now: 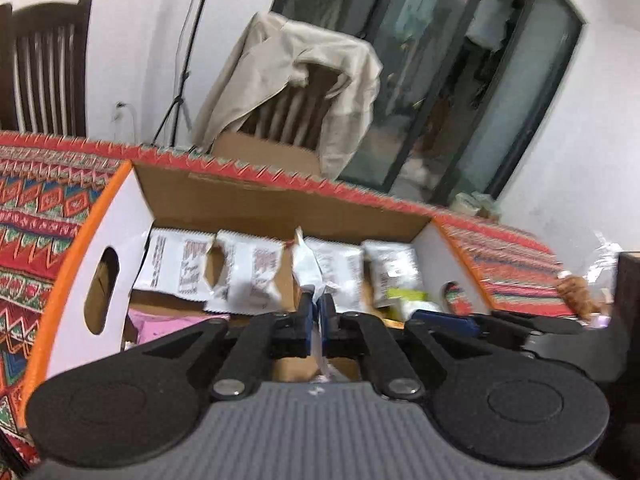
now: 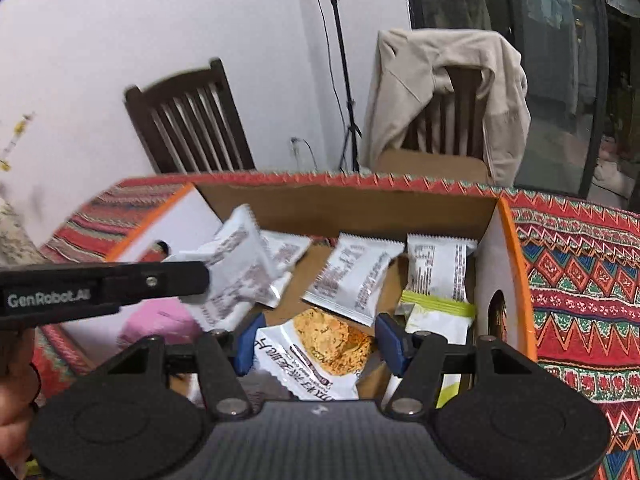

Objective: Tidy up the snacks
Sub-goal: 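Open both tools to drop the packets into the box, then move both open tools back over the snack pile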

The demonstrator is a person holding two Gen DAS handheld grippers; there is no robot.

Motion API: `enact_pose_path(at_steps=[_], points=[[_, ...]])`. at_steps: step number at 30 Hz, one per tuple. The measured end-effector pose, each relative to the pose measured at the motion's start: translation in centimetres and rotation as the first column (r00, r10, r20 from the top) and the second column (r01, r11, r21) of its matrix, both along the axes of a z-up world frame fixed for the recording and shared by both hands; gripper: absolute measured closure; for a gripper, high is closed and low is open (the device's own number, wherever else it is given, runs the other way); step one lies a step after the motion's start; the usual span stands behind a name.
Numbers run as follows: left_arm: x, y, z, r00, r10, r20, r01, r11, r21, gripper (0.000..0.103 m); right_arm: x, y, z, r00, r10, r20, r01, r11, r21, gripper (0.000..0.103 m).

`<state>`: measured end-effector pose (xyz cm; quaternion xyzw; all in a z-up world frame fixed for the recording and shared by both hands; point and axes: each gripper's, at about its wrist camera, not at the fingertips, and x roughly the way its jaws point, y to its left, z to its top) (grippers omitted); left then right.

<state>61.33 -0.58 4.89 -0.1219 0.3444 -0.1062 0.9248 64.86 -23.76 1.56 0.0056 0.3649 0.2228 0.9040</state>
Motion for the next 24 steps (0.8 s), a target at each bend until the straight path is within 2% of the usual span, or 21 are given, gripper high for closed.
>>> enact_pose_path(at_steps=[2, 3, 5, 7, 9, 11, 16, 24], points=[[0.4, -0.2, -0.9, 1.0, -0.013, -0.028, 0.013, 0.999, 0.03, 0.095, 0.5, 0.6, -0.7, 1.0, -0.014, -0.011, 0.014, 1.0, -0.024, 0.039], [0.4, -0.2, -1.3, 0.999, -0.019, -0.029, 0.02, 0.999, 0.034, 0.093, 0.4, 0.7, -1.0, 1.0, -0.018, -0.011, 0.017, 0.999, -0.027, 0.034], [0.0, -0.1, -1.7, 1.0, -0.024, -0.019, 0.025, 0.999, 0.036, 0.061, 0.2, 0.9, -1.4, 1.0, -0.017, -0.014, 0.016, 0.999, -0.034, 0.028], [-0.3, 0.1, -1.6, 1.0, -0.01, -0.005, 0.01, 0.999, 0.054, 0.048, 0.0, 1.1, -1.7, 1.0, -0.009, -0.003, 0.009, 0.999, -0.048, 0.026], [-0.9, 0.3, -1.3, 1.0, -0.003, 0.019, 0.001, 0.997, 0.08, 0.042, 0.0, 1.0, -1.7, 1.0, -0.007, 0.0, 0.007, 0.999, -0.045, 0.024], [-1.6, 0.5, -0.7, 0.999, -0.008, 0.043, 0.003, 0.994, 0.107, 0.029, -0.2, 0.9, -1.5, 1.0, -0.008, 0.01, 0.008, 0.999, -0.045, 0.024], [-3.9, 1.2, 1.2, 0.995, -0.012, 0.1, -0.004, 0.986, 0.164, 0.023, -1.8, -0.4, 0.0, 0.999, -0.002, 0.044, 0.004, 0.999, -0.048, 0.023], [-9.0, 2.0, 4.0, 0.988, -0.011, 0.151, -0.024, 0.974, 0.227, 0.009, -6.2, -3.4, 4.2, 0.992, -0.016, 0.129, 0.019, 1.0, -0.016, 0.014]])
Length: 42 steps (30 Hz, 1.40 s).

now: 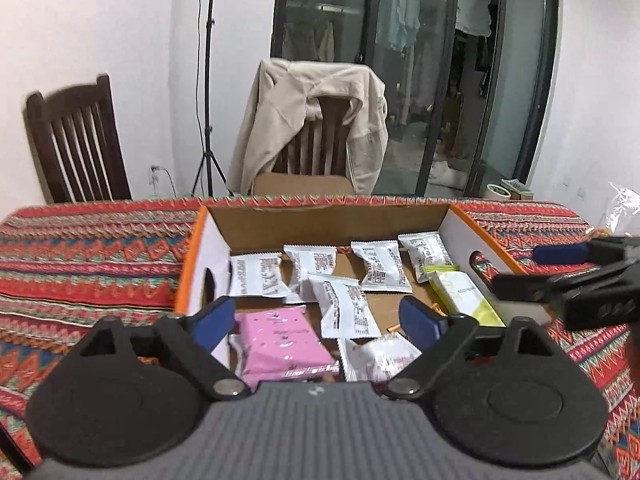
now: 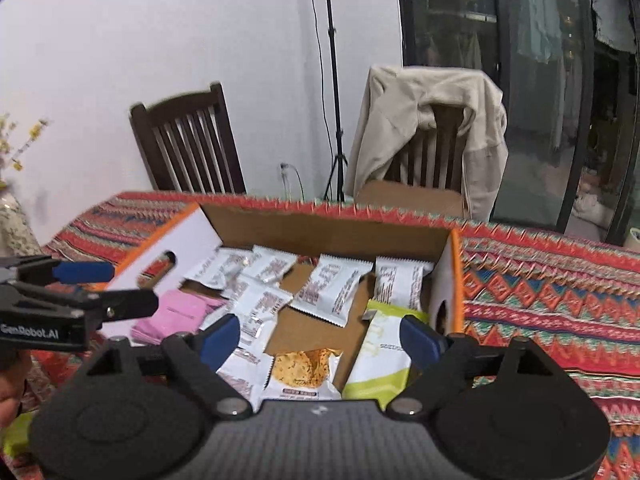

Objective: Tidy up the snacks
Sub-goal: 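Move both open tools back over the snack pile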

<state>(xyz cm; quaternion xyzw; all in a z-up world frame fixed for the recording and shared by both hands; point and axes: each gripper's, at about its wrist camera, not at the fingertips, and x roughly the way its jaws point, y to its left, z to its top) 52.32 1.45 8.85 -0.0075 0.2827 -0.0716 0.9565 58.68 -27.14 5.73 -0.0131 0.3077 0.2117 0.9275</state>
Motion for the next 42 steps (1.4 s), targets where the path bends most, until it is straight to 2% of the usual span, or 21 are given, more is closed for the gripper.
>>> enact_pose_path(at_steps=[5, 7, 9, 13, 15, 20, 24, 29, 35, 42], points=[[-5.8, 0.1, 2.1, 0.997, -0.009, 0.077, 0.005, 0.999, 0.05, 0.001, -5.1, -2.4, 2.9, 0.997, -0.001, 0.078, -0.001, 1.0, 0.031, 0.012], [-8.6, 0.3, 2.9, 0.993, -0.014, 0.115, 0.006, 0.998, 0.068, 0.0, -7.5, -3.0, 3.9, 0.994, 0.008, 0.108, -0.012, 0.999, 0.032, 0.008], [-11.7, 0.7, 3.5, 0.988, -0.022, 0.156, 0.011, 0.997, 0.072, 0.0, -9.9, -3.5, 4.9, 0.989, 0.014, 0.145, -0.018, 0.999, 0.029, 0.0], [-17.7, 1.6, 3.7, 0.977, -0.02, 0.212, 0.002, 0.996, 0.086, 0.0, -15.2, -4.6, 6.2, 0.975, 0.029, 0.219, -0.039, 0.998, 0.039, 0.0], [-20.6, 2.0, 3.5, 0.971, -0.02, 0.238, -0.005, 0.994, 0.107, 0.0, -17.6, -5.0, 6.4, 0.969, 0.043, 0.242, -0.053, 0.998, 0.037, 0.0], [-26.6, 2.5, 2.5, 0.956, 0.012, 0.293, -0.059, 0.986, 0.153, 0.0, -23.1, -4.6, 5.8, 0.951, 0.063, 0.302, -0.051, 0.997, -0.049, 0.0], [-30.2, 3.4, 1.6, 0.944, 0.083, 0.319, -0.132, 0.982, 0.134, 0.0, -27.2, -4.0, 4.7, 0.937, 0.036, 0.347, -0.008, 0.996, -0.084, 0.0], [-32.9, 4.4, 0.0, 0.949, 0.134, 0.287, -0.16, 0.985, 0.07, 0.0, -31.9, -2.4, 1.6, 0.944, 0.03, 0.328, 0.01, 0.993, -0.12, 0.0], [-34.1, 5.9, -3.3, 0.97, 0.164, 0.181, -0.181, 0.98, 0.08, 0.0, -35.6, -1.7, -3.0, 0.97, 0.006, 0.241, 0.007, 0.999, -0.053, 0.0], [-34.6, 7.8, -5.4, 0.976, 0.174, 0.128, -0.182, 0.982, 0.049, 0.0, -37.5, -0.9, -6.2, 0.987, -0.028, 0.159, 0.039, 0.997, -0.069, 0.0]])
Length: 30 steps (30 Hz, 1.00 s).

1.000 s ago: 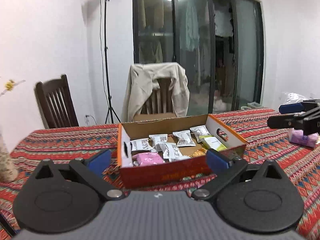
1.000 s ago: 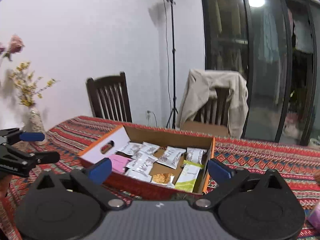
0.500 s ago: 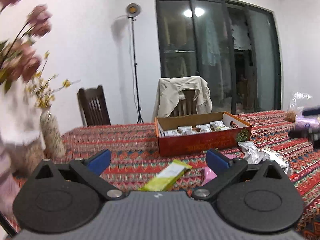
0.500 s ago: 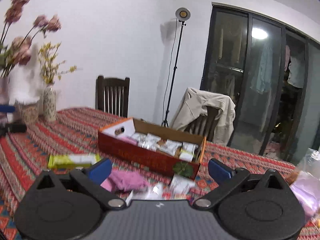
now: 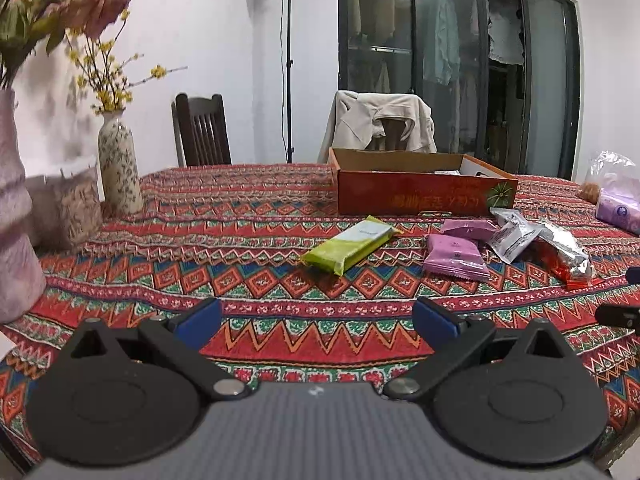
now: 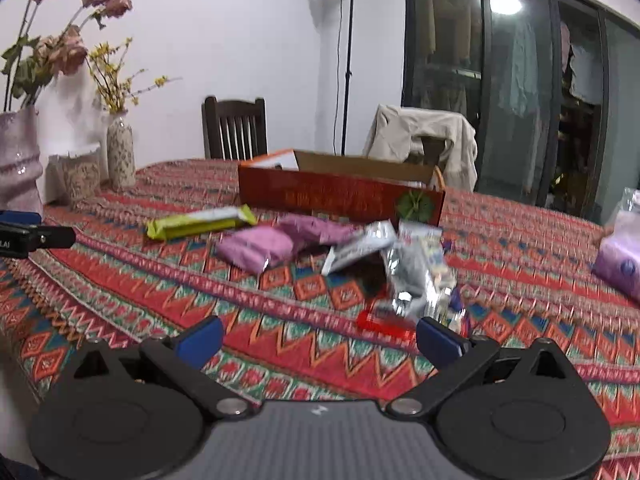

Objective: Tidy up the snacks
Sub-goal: 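Move both open tools back over the snack pile, then grasp a green-yellow bar with the left tool while the right tool grasps a pink packet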

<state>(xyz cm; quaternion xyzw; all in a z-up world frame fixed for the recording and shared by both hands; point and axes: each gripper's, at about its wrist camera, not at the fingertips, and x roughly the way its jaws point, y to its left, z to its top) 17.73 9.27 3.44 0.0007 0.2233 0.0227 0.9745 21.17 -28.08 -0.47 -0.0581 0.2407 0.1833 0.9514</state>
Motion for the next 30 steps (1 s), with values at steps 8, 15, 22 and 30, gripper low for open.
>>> enact_pose_path(at_steps=[8, 15, 22, 30], points=[[2.3, 1.4, -0.1, 0.999, -0.045, 0.009, 0.045, 0.999, 0.003, 0.0, 1.1, 1.1, -0.2, 0.999, -0.015, -0.051, 0.017, 0.999, 0.042, 0.0], [11.4, 0.5, -0.9, 0.974, -0.225, -0.032, 0.227, 0.968, 0.103, 0.003, 5.0, 2.9, -0.2, 0.995, -0.008, -0.099, 0.018, 0.994, 0.104, 0.005], [19.6, -0.2, -2.4, 0.927, -0.325, -0.188, 0.335, 0.942, 0.024, 0.031, 10.1, 5.1, 0.2, 0.988, 0.047, -0.147, -0.019, 0.983, 0.184, 0.011], [17.8, 0.3, -3.3, 0.899, -0.381, -0.214, 0.391, 0.92, 0.004, 0.062, 16.7, 9.7, -1.6, 0.955, 0.118, -0.272, -0.069, 0.981, 0.183, 0.011]])
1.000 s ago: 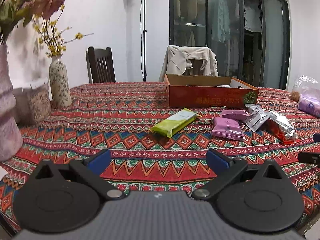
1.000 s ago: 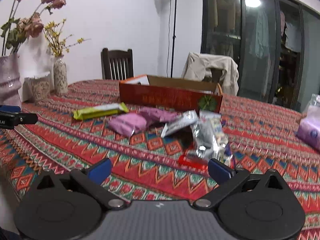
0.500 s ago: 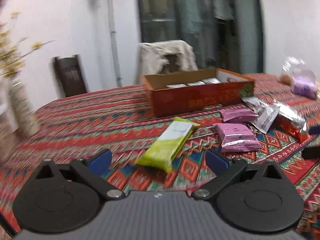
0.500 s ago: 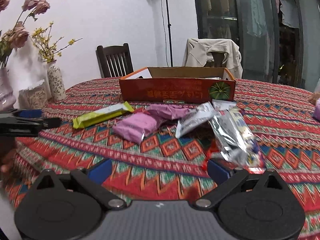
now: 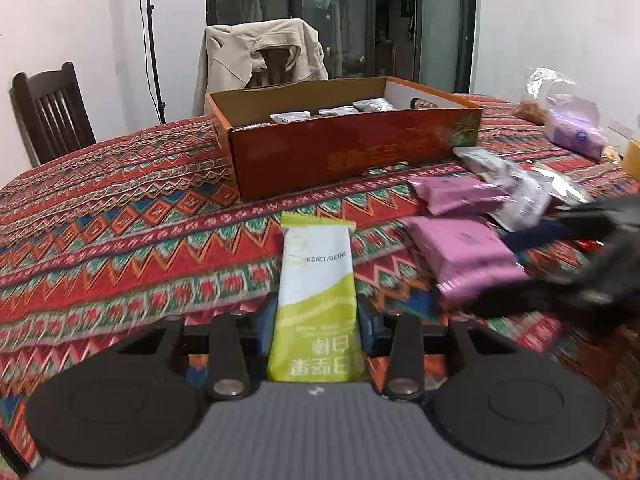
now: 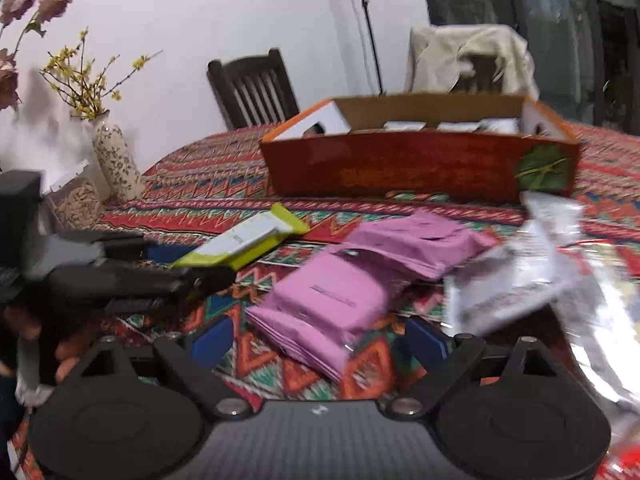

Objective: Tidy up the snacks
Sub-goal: 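Grasp a green-yellow bar with the left tool while the right tool grasps a pink packet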

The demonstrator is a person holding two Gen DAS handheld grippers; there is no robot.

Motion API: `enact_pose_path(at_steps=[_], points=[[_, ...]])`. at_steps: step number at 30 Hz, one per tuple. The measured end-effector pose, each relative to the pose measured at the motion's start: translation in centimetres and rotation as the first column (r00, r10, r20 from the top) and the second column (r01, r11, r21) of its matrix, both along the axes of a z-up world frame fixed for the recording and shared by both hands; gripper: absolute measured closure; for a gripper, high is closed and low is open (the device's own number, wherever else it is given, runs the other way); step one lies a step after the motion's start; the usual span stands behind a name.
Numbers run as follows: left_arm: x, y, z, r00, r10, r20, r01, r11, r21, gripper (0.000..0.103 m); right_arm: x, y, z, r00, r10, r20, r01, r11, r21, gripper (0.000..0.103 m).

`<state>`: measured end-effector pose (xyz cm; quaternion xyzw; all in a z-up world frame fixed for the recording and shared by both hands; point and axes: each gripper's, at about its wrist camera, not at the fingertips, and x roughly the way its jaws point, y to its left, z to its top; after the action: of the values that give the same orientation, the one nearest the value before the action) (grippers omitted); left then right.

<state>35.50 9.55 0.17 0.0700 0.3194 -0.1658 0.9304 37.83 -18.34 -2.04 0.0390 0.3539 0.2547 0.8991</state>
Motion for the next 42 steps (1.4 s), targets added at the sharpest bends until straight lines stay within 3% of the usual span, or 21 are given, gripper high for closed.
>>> enact_pose_path(at_steps=[7, 9, 11, 13, 15, 16, 17, 19, 22, 24, 28, 29, 30, 32, 34, 38, 39, 42], points=[[-7.8, 1.1, -0.2, 0.981, 0.192, 0.025, -0.191, 0.981, -0.034, 0.061, 1.8, 3.7, 0.2, 0.998, 0.064, 0.007, -0.064, 0.998, 0.002, 0.011], [-8.6, 1.4, 0.0, 0.973, 0.23, 0.025, -0.228, 0.972, -0.061, 0.058, 2.1, 4.5, 0.3, 0.998, 0.05, 0.039, -0.049, 0.998, -0.034, 0.011], [-8.4, 1.4, 0.0, 0.967, 0.253, 0.016, -0.252, 0.966, -0.057, 0.048, 2.8, 5.3, 0.2, 0.998, 0.038, 0.049, -0.035, 0.998, -0.06, 0.012], [-7.7, 0.9, -0.2, 0.962, 0.271, 0.002, -0.271, 0.962, -0.027, 0.047, 3.1, 5.6, 0.1, 0.998, 0.023, 0.06, -0.019, 0.997, -0.076, 0.017], [-7.4, 0.3, -0.2, 0.961, 0.277, 0.015, -0.277, 0.961, -0.007, 0.049, 2.9, 5.5, 0.1, 0.998, 0.029, 0.063, -0.024, 0.997, -0.072, 0.037], [-7.4, 0.1, -0.2, 0.961, 0.276, 0.016, -0.276, 0.961, -0.011, 0.059, 2.7, 5.3, 0.1, 0.997, 0.036, 0.071, -0.031, 0.997, -0.071, 0.037], [-7.4, 0.0, -0.2, 0.96, 0.28, 0.015, -0.28, 0.96, -0.018, 0.062, 2.4, 5.0, 0.1, 0.996, 0.042, 0.074, -0.036, 0.997, -0.075, 0.048], [-7.7, -0.3, -0.1, 0.955, 0.296, 0.005, -0.296, 0.955, -0.038, 0.063, 1.3, 4.0, 0.2, 0.995, 0.063, 0.079, -0.057, 0.995, -0.08, 0.057], [-8.9, -0.9, 0.0, 0.95, 0.313, -0.017, -0.314, 0.947, -0.07, 0.063, -1.4, 1.9, 0.3, 0.992, 0.103, 0.07, -0.097, 0.992, -0.08, 0.084], [-10.2, -1.6, 0.1, 0.952, 0.306, -0.02, -0.307, 0.949, -0.071, 0.062, -3.8, 0.2, 0.1, 0.991, 0.12, 0.055, -0.115, 0.989, -0.095, 0.088], [-11.4, -2.5, 0.0, 0.943, 0.332, -0.011, -0.332, 0.942, -0.049, 0.06, -8.5, -3.3, 0.2, 0.995, 0.097, 0.037, -0.095, 0.994, -0.052, 0.084], [-11.1, -2.3, 0.0, 0.94, 0.342, -0.012, -0.342, 0.938, -0.056, 0.059, -8.7, -3.8, 0.3, 0.997, 0.077, 0.025, -0.077, 0.997, -0.027, 0.069], [-10.7, -2.1, 0.0, 0.938, 0.347, -0.018, -0.347, 0.936, -0.066, 0.059, -8.6, -4.0, 0.5, 0.997, 0.068, 0.024, -0.068, 0.998, -0.002, 0.046], [-10.0, -1.9, -0.1, 0.935, 0.353, -0.017, -0.354, 0.933, -0.073, 0.063, -7.7, -3.6, 0.9, 0.997, 0.066, 0.045, -0.067, 0.998, 0.021, 0.028], [-9.8, -1.8, -0.2, 0.933, 0.361, 0.003, -0.36, 0.931, -0.055, 0.065, -6.0, -2.3, 1.3, 0.995, 0.077, 0.062, -0.08, 0.996, 0.044, 0.029], [-10.1, 0.1, 0.6, 0.907, 0.421, 0.026, -0.417, 0.905, -0.084, 0.066, -1.1, 1.5, 1.0, 0.997, 0.076, -0.003, -0.076, 0.992, 0.102, 0.029], [-10.3, 0.8, 0.7, 0.897, 0.441, 0.036, -0.437, 0.895, -0.082, 0.066, -0.1, 2.6, 0.9, 0.997, 0.073, -0.014, -0.071, 0.993, 0.098, 0.024], [-10.6, 2.7, 0.8, 0.869, 0.492, 0.048, -0.489, 0.87, -0.066, 0.066, 2.2, 6.2, 0.5, 0.998, 0.066, 0.001, -0.066, 0.997, 0.027, 0.022]])
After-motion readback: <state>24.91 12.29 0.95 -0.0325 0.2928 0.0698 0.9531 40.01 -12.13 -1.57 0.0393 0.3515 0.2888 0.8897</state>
